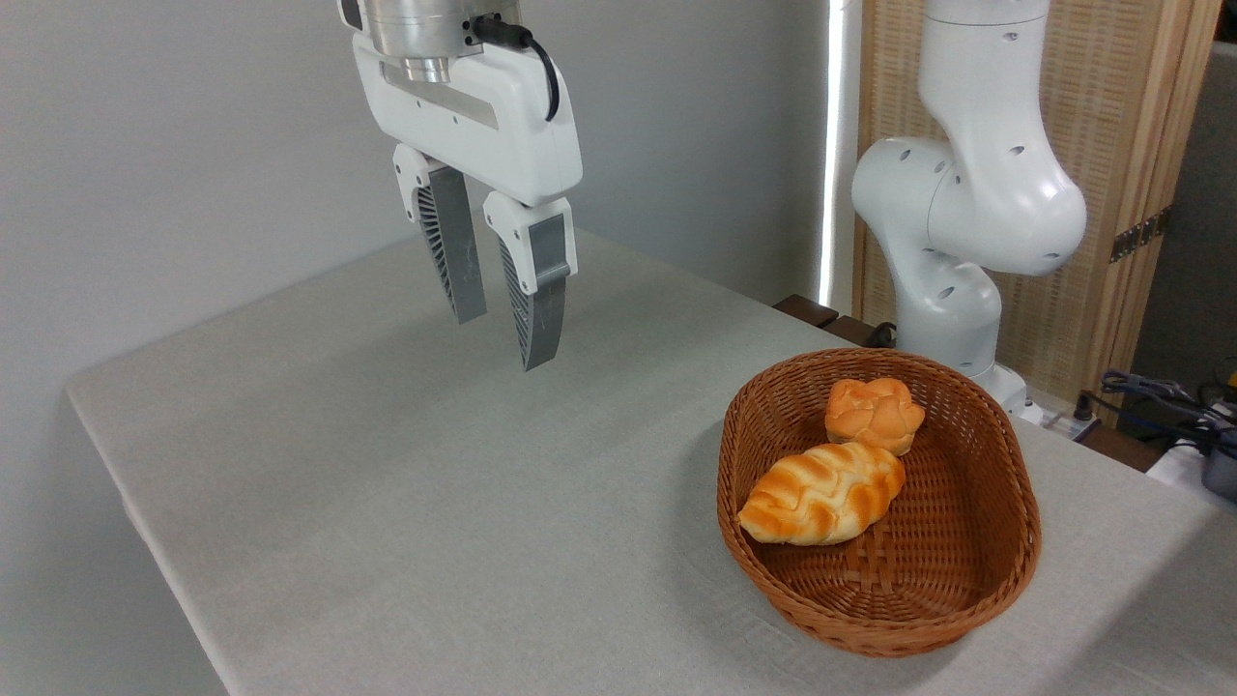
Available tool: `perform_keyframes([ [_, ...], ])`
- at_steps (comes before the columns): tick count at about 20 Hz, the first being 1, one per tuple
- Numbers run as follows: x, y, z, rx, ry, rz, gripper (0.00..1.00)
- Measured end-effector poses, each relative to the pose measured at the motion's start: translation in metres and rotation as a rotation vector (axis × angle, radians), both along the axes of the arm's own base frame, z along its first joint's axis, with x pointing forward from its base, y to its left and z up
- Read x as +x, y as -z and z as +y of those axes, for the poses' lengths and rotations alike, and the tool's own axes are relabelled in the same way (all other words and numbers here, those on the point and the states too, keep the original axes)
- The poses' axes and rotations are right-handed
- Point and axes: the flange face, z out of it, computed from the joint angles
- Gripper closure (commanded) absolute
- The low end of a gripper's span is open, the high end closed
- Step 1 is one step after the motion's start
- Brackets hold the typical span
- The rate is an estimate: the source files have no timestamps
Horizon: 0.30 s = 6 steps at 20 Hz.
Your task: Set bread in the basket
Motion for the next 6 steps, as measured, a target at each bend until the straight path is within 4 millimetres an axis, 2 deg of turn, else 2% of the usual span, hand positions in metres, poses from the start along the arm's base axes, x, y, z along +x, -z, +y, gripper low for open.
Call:
perform_keyframes([
  [6, 0.0010, -0.0001, 0.0001, 0.000, 0.000, -0.001, 0.00],
])
